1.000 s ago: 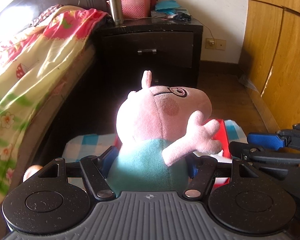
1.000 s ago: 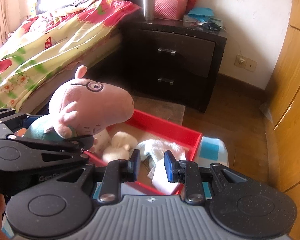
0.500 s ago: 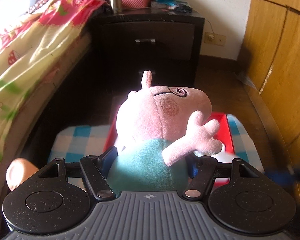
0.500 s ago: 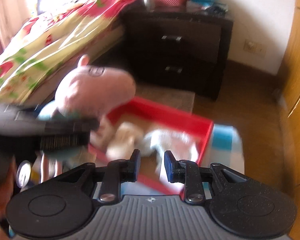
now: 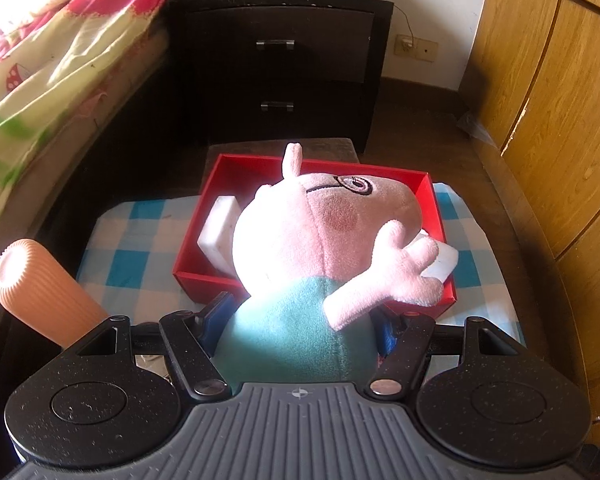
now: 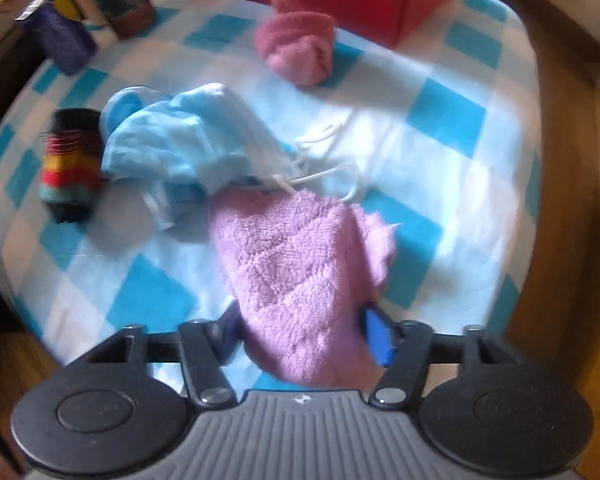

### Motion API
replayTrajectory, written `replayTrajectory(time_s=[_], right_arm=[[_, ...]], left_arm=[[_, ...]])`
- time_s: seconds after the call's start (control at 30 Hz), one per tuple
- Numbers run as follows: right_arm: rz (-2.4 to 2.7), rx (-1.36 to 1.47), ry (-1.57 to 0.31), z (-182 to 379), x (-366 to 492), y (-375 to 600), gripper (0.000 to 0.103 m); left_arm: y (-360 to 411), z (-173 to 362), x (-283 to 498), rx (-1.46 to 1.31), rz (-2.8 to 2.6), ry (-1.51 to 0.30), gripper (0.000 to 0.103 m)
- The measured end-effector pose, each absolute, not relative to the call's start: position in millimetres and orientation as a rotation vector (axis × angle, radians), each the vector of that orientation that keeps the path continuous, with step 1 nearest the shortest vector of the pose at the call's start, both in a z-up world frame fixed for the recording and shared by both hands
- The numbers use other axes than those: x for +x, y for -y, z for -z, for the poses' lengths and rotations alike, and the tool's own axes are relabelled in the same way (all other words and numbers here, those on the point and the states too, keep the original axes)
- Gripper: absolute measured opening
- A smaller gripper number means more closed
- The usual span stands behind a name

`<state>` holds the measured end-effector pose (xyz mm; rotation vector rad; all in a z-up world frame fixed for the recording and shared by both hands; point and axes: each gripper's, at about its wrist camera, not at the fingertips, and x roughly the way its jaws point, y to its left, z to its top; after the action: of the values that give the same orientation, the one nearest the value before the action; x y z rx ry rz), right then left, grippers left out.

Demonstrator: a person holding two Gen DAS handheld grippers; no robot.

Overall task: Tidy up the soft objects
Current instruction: 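Lift the lilac towel with the right gripper and carry it over the red box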

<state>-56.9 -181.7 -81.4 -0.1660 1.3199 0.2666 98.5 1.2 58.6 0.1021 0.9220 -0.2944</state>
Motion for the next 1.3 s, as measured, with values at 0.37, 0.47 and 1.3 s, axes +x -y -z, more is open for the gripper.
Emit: replayTrajectory(time_s=[0.37,0.47,1.3], right_arm=[[-0.365,0.053,-1.192,-6,-40,191,0.0],[-0.368,0.067,-1.128,-35,-27,187,0.0],[-0.18,0.063,-0.905,-89,112,165,0.0]], left_arm=[[-8,-65,101,0.093,0.297,-0.9,0.068],[-9,-70,104,0.091,0.29,-0.891,0.068],[11,-64,152,0.112,0.236,-0.888,0.068]])
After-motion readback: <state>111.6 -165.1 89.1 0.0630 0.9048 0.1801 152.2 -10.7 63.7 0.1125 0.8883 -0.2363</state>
